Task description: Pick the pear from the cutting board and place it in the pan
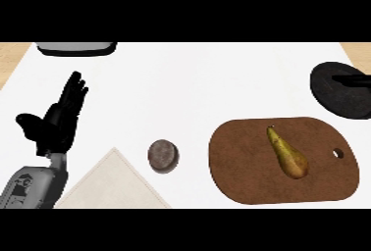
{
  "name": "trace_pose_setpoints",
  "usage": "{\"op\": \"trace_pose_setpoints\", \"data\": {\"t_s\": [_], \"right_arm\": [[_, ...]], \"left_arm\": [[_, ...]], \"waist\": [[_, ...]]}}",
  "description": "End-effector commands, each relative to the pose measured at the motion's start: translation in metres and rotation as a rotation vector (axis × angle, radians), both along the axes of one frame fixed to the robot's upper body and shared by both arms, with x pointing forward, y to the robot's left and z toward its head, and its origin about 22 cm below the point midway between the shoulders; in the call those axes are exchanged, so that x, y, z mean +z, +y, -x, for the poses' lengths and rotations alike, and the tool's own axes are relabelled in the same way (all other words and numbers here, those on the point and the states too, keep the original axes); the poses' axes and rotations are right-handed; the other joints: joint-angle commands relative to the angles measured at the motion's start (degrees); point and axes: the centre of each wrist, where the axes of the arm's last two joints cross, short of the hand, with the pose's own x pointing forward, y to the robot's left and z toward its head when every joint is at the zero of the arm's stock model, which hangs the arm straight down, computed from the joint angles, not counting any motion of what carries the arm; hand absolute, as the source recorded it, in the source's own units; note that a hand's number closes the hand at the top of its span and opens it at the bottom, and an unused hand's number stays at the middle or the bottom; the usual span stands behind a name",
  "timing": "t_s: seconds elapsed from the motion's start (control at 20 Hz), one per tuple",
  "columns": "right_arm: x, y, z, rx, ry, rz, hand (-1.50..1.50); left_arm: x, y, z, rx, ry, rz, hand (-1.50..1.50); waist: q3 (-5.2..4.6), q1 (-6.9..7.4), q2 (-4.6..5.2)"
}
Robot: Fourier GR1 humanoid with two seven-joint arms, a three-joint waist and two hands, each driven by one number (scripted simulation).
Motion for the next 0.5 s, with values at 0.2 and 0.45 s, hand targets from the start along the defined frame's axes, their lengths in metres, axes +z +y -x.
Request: {"op": "trace_pose_setpoints", "data": {"t_s": [0.2, 0.45], "right_arm": [[-0.018, 0.004, 0.006, -0.006, 0.067, 0.078, -1.5], [-0.031, -0.003, 0.005, -0.065, 0.055, 0.15, -1.5]], "left_arm": [[0.014, -0.017, -0.004, -0.008, 0.012, 0.001, 0.0], [0.005, 0.008, 0.02, -0.005, -0.004, 0.009, 0.0]], "waist": [[0.04, 0.03, 0.04], [0.06, 0.6, 0.09]]}}
